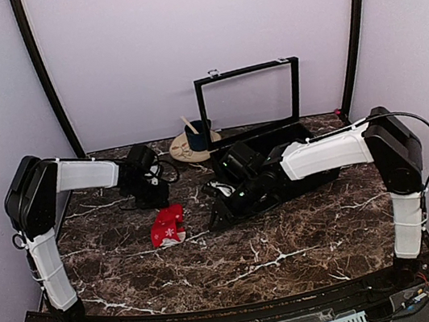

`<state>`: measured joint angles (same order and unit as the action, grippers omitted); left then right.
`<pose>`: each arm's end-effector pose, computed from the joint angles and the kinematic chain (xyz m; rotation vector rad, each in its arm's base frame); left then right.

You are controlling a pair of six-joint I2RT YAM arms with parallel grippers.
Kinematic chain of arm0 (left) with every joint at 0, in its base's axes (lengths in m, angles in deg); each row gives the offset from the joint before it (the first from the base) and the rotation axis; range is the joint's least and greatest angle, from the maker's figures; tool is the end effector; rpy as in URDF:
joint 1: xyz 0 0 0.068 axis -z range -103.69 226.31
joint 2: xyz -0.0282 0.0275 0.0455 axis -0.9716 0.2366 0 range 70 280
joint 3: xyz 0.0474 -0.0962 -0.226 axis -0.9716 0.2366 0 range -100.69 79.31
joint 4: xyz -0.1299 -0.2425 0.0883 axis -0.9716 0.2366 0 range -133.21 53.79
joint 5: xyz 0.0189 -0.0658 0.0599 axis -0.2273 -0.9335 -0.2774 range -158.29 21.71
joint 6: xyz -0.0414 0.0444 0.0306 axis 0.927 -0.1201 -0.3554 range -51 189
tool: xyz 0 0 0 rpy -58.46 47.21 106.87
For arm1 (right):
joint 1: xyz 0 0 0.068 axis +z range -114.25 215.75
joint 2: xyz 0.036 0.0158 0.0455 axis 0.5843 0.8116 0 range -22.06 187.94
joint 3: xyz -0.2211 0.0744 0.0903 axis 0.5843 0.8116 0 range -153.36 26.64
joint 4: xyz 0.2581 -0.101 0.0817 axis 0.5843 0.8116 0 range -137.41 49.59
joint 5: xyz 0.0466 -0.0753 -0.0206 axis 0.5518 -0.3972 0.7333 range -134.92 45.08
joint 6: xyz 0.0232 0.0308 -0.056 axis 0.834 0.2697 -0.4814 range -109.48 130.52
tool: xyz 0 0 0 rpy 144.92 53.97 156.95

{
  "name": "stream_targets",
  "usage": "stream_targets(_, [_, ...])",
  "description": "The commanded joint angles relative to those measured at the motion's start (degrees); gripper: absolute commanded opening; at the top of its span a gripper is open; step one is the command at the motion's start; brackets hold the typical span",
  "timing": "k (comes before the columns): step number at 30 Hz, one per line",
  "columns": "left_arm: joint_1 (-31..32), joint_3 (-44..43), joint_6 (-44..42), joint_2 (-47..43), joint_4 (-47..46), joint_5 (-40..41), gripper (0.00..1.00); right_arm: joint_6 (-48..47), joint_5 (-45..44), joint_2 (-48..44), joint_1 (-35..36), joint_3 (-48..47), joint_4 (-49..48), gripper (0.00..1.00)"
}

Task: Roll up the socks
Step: Pick up the sock from the center of the board, then put down the sock at the center of the board.

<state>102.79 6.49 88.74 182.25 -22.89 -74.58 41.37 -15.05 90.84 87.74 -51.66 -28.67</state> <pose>0.3783 -0.1951 0.0975 0.1961 2.6605 -0.4177 0.2531 0.3679 0.1314 -0.7479 2.6745 1.1597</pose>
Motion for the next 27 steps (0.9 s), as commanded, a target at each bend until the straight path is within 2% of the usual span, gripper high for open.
stream_targets(1, [0.2,0.5,0.1,-7.9,1.7,3.4,0.0,-2.0,-1.0,-1.9,-0.4,-1.0,0.8,0.34])
stream_targets(6, [0.8,-0.2,-1.1,-16.7,-1.2,5.3,0.0,-2.7,-2.2,-2.0,-0.4,-0.7,0.4,0.33])
stream_targets(11, [3.1,-2.8,-1.8,-22.9,-0.1,5.6,0.0,-3.4,-4.7,-2.8,-0.4,-0.5,-0.4,0.33])
stream_targets(16, [8.1,-5.1,-1.0,-27.8,3.9,7.1,0.0,-3.5,-9.7,-4.7,-0.4,1.6,-2.7,0.34])
stream_targets(23, [19.0,-8.9,3.2,-35.3,9.3,13.9,0.0,-3.0,-17.0,-10.7,-0.4,5.9,-4.7,0.34])
stream_targets(27, [21.9,-8.2,3.7,-37.6,7.6,13.7,0.0,-2.3,-20.4,-13.8,-0.5,8.5,-6.0,0.34])
